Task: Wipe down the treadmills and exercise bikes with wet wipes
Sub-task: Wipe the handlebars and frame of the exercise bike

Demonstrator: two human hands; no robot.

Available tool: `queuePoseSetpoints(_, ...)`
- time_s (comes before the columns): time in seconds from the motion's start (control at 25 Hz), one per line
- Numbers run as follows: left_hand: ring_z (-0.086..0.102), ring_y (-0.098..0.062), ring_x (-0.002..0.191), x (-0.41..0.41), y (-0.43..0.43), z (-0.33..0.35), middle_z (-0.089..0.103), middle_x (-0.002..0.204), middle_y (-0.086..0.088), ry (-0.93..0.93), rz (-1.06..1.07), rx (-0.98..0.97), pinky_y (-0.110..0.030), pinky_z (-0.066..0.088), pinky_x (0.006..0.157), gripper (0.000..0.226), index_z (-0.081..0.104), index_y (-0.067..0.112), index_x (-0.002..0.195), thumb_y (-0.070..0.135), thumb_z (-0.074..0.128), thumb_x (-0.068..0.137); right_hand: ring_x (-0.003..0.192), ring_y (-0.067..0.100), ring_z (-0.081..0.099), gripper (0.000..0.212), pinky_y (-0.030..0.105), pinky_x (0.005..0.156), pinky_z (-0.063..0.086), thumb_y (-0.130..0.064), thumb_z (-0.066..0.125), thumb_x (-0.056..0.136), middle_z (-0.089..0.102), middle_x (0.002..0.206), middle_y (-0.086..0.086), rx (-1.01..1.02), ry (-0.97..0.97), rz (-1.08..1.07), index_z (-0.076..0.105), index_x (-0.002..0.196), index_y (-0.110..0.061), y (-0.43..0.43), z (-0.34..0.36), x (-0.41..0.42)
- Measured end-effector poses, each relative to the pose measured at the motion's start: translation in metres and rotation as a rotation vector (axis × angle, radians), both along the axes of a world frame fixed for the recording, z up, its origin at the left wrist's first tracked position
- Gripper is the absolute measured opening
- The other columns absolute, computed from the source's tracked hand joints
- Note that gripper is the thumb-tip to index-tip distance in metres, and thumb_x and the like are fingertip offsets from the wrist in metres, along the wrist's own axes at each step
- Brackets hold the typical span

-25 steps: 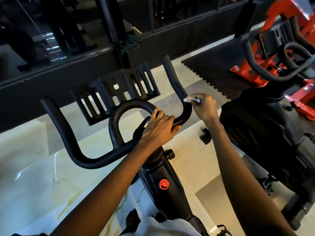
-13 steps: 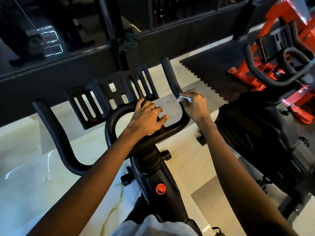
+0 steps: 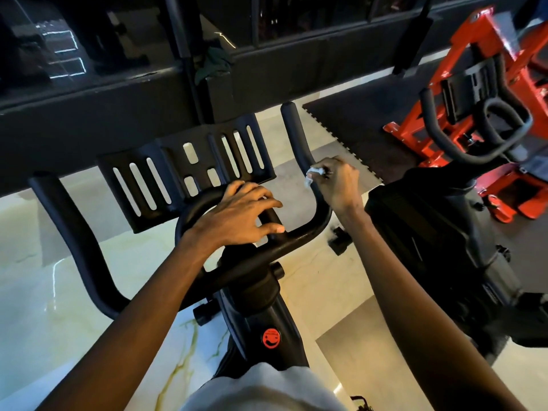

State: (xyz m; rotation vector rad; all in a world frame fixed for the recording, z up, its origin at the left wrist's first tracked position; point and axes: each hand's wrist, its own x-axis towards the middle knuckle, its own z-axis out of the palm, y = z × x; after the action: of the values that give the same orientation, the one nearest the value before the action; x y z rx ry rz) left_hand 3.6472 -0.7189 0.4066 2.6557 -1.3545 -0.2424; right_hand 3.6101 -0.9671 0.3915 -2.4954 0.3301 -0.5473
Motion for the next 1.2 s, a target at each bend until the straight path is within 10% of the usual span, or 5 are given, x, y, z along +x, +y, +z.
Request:
queuePoseSetpoints(0.36, 0.049, -0.018, 0.13, 0.005, -0.018, 0.007, 0.062, 0.134, 0.002, -0.065, 0.182, -0.013, -0.043, 0.027, 0.112, 0.055, 0.054, 0.029, 0.14, 0.062, 0.034, 0.101, 0.1, -0.002, 0.052, 0.023, -0.006, 0.084, 0.031, -0.01, 0.071, 0.09, 0.063, 0.119, 0.0, -0.083, -0.018, 0.023, 0.073, 0.113, -0.01, 0.007, -0.012, -0.013)
queuePoseSetpoints(0.56, 0.053, -0.019, 0.115, -0.002, -0.015, 0.001, 0.068, 0.122, 0.004, -0.187, 0.154, -0.021, -0.039, 0.033, 0.098, 0.049, 0.065, 0.031, 0.126, 0.055, 0.029, 0.105, 0.105, 0.02, 0.064, 0.028, -0.002, 0.084, 0.033, 0.003, 0.066, 0.089, 0.069, 0.118, 0.008, -0.115, -0.061, 0.077, 0.076, 0.112, -0.009, 0.02, 0.008, 0.04)
queuePoseSetpoints(1.2, 0.052, -0.019, 0.119, -0.002, -0.017, 0.0, 0.061, 0.133, 0.005, -0.22, 0.131, 0.02, -0.041, 0.032, 0.099, 0.053, 0.062, 0.033, 0.131, 0.054, 0.022, 0.105, 0.091, 0.005, 0.063, 0.016, 0.005, 0.076, 0.046, -0.008, 0.069, 0.092, 0.07, 0.102, -0.002, 0.19, -0.26, -0.101, 0.075, 0.106, -0.013, 0.022, 0.04, 0.085)
